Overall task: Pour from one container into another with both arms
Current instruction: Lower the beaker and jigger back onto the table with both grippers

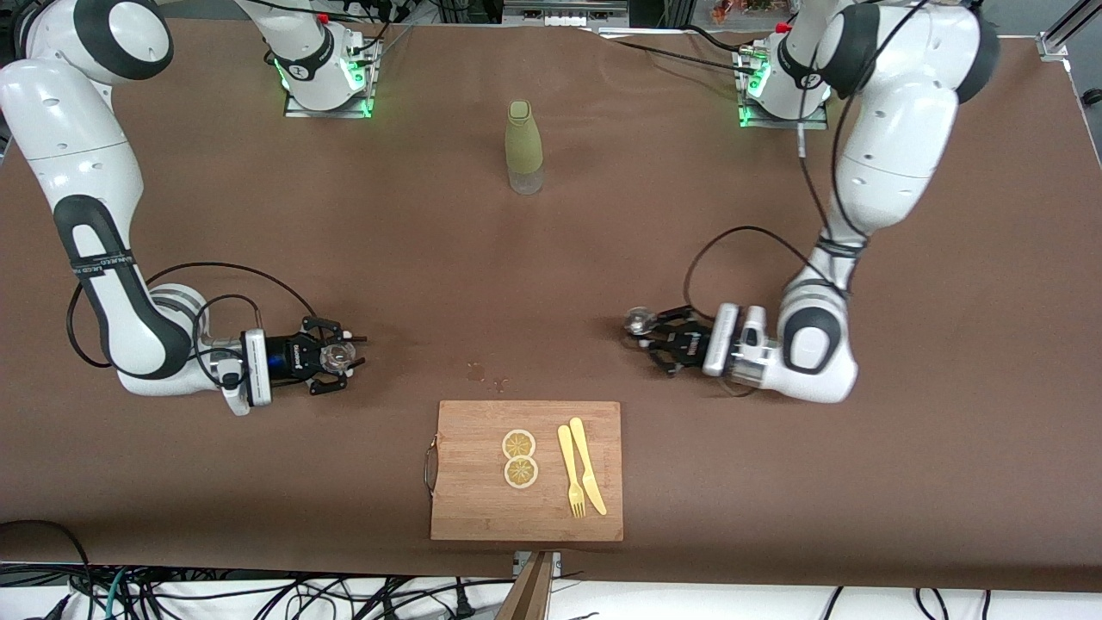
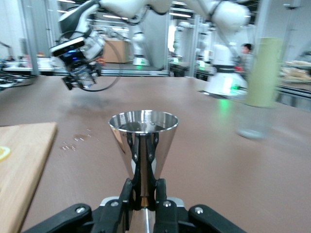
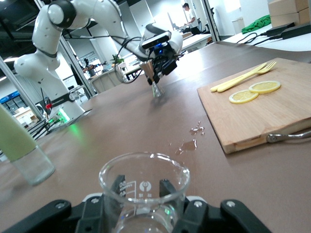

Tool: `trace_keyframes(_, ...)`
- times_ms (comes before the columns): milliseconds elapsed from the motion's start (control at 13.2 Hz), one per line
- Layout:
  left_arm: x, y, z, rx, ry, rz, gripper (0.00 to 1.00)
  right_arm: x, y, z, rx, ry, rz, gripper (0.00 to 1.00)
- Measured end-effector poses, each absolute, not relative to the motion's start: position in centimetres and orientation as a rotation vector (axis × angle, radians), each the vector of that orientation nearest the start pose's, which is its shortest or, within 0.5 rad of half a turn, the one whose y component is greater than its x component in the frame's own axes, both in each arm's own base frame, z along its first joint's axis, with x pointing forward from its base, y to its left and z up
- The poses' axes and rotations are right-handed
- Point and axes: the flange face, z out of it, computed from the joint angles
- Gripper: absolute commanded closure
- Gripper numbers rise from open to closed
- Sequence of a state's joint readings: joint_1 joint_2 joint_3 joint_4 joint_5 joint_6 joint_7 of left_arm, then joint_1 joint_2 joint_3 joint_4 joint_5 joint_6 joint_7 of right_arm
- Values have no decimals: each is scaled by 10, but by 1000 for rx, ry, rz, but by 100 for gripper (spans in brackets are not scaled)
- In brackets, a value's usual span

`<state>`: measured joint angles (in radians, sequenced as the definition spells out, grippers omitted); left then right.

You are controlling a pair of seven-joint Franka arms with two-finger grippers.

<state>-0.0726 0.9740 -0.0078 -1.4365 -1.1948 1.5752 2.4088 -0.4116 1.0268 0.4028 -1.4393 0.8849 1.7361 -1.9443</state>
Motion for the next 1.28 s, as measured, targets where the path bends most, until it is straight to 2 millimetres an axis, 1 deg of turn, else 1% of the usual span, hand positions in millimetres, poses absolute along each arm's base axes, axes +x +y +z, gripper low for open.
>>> trace_keyframes(151, 639, -67, 123, 1065, -1585, 770, 100, 659, 8, 115, -1430, -1222, -706, 60)
trace_keyframes(226, 632, -30, 120, 1050, -1592, 757, 100, 656, 2, 111, -1413, -1243, -717, 60)
trace_keyframes(302, 624, 1, 118, 1033, -1600, 747, 100, 652, -5, 108, -1396, -1260, -723, 60)
trace_keyframes(377, 615, 27, 117, 1012, -1604, 732, 100, 648, -13, 104, -1383, -1271, -725, 60)
trace_keyframes(453, 608, 46, 116, 988, -1602, 723, 100, 643, -22, 100, -1370, -1280, -726, 59)
trace_keyframes(528, 601, 62, 115, 967, -1600, 723, 100, 639, -31, 97, -1360, -1287, -727, 57)
trace_keyframes(679, 591, 85, 107, 944, -1598, 724, 100, 631, -48, 90, -1357, -1295, -726, 57)
trace_keyframes(906, 576, 102, 84, 936, -1578, 727, 100, 622, -62, 76, -1353, -1328, -717, 57)
trace_keyframes(981, 574, 107, 79, 939, -1571, 724, 100, 620, -65, 72, -1349, -1338, -716, 57)
trace_keyframes(1057, 574, 111, 79, 941, -1571, 725, 100, 617, -66, 67, -1345, -1342, -717, 56)
trace_keyframes(1132, 577, 115, 82, 943, -1578, 727, 100, 615, -68, 63, -1345, -1343, -717, 47)
trace_keyframes(1208, 579, 120, 85, 947, -1585, 728, 100, 614, -70, 60, -1346, -1342, -716, 10)
trace_keyframes(1283, 579, 123, 86, 952, -1588, 727, 88, 613, -70, 59, -1345, -1342, -717, 0)
